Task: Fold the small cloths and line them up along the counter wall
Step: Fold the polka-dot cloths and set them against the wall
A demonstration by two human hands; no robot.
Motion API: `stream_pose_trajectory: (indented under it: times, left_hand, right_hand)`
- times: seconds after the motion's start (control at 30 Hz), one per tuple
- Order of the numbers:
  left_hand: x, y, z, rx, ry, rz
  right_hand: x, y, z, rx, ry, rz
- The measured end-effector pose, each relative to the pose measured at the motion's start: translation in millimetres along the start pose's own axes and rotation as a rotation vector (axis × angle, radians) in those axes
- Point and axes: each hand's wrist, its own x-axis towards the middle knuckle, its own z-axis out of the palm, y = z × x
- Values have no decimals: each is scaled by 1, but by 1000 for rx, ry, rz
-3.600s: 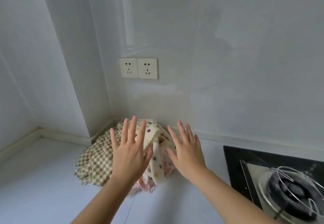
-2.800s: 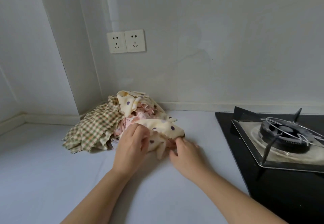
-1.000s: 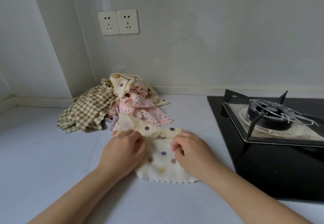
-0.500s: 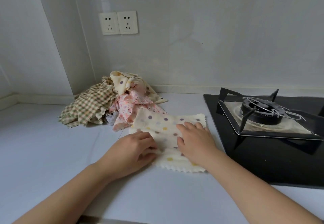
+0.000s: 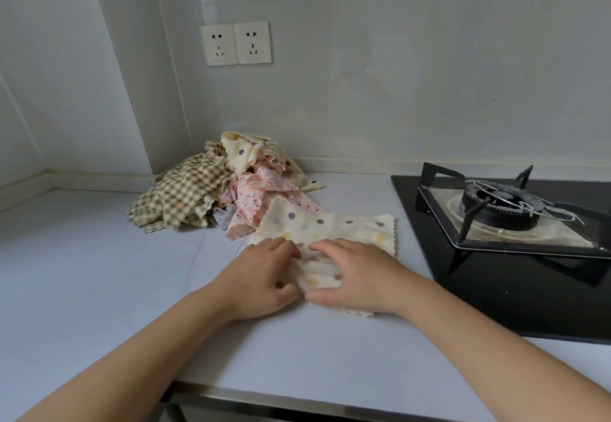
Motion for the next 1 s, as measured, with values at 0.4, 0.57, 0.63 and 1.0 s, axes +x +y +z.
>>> stream_pose_trajectory:
  times: [0.4, 0.57, 0.63, 1.0]
  left_hand:
    - [2, 0, 7, -177, 406, -90]
    - [3, 7, 6, -179, 362, -91]
    - [3, 11, 8, -56, 333, -76]
    - [0, 8, 5, -73, 544, -182]
  right_hand:
    - [3, 1, 11, 130, 330, -74]
    - [5, 5, 13, 240, 395, -75]
    - [2, 10, 14, 163, 377, -75]
    - [-4, 20, 6, -28, 598, -108]
